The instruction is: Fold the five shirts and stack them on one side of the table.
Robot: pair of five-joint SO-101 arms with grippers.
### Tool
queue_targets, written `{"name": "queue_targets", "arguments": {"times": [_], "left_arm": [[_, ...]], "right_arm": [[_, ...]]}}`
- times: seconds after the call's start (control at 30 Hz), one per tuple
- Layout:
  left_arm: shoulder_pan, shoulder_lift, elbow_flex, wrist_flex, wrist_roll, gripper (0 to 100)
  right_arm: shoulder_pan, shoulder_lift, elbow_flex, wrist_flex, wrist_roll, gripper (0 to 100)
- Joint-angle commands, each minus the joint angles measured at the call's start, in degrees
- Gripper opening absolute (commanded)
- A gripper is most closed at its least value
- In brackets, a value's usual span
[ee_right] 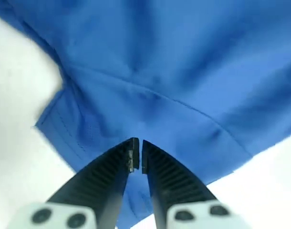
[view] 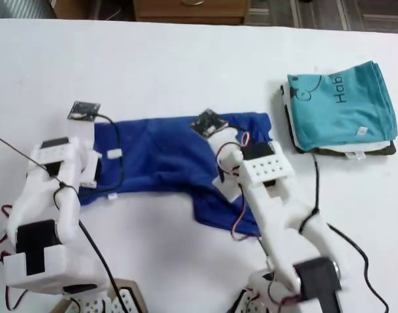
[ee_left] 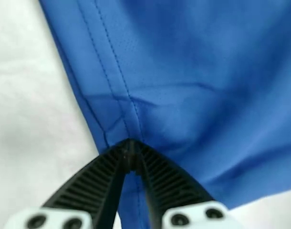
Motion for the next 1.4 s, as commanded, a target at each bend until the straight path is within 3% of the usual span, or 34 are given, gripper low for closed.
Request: {"name": "queue_targets", "arguments": {"times": [0.0, 0.17, 0.33, 0.73, 1.2, 1.37], "left_arm": [[-0.70, -1.49, 0.31, -1.76, 0.18, 3], [-0.70, -1.49, 0.40, -1.76, 0.35, 3], [-0.70, -1.49, 0.40, -1.76, 0.35, 3], [-0.70, -1.49, 0.66, -2.81, 0.35, 3], [-0.70, -1.49, 0.75, -2.81, 0.35, 3], [-0.70, -1.49, 0.75, -2.81, 0.35, 3]], "right_arm": [[-5.23, -5.67, -0.09, 4.97, 0.53, 2.9], [-11.91, -2.86, -0.35, 6.64, 0.53, 13.5], [-12.53, 3.74, -0.35, 2.07, 0.35, 8.9], [-12.26, 12.35, -4.84, -0.84, 0.35, 8.7], [-5.49, 24.75, -12.92, -1.89, 0.44, 8.2], [-5.49, 24.40, -12.92, -1.80, 0.26, 2.6]]}}
